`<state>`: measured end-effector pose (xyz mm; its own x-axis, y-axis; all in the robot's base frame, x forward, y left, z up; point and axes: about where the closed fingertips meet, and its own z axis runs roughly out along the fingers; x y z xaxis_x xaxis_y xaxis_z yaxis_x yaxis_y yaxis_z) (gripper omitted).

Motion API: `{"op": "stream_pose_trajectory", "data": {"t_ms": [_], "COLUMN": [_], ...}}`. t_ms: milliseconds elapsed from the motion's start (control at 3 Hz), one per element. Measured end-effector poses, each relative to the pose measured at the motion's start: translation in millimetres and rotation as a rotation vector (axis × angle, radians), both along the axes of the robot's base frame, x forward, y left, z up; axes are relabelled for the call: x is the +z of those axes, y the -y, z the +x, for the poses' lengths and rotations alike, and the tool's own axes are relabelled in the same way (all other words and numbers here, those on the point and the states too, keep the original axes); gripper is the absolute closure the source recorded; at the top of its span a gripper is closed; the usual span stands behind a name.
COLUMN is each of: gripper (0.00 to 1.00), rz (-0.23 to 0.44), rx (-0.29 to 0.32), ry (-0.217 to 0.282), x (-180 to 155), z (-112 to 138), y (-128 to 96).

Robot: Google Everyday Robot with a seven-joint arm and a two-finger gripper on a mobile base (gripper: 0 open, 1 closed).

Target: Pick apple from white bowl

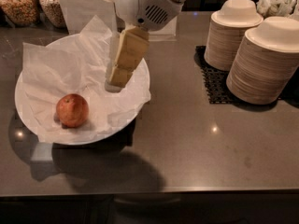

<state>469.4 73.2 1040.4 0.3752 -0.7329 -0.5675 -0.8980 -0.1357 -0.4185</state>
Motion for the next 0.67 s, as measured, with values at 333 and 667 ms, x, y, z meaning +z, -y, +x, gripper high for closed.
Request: {"op": "stream_pose_trajectory", "data": {"t_ms": [333, 667], "gripper": [0.0, 0.0], "rz": [0.034, 0.049], "rx": [0.081, 0.1], "ry": [0.066, 0.145], "x": [-16.6, -7.5], "z": [-3.9, 3.2], "y": [-24.6, -32.0]}}
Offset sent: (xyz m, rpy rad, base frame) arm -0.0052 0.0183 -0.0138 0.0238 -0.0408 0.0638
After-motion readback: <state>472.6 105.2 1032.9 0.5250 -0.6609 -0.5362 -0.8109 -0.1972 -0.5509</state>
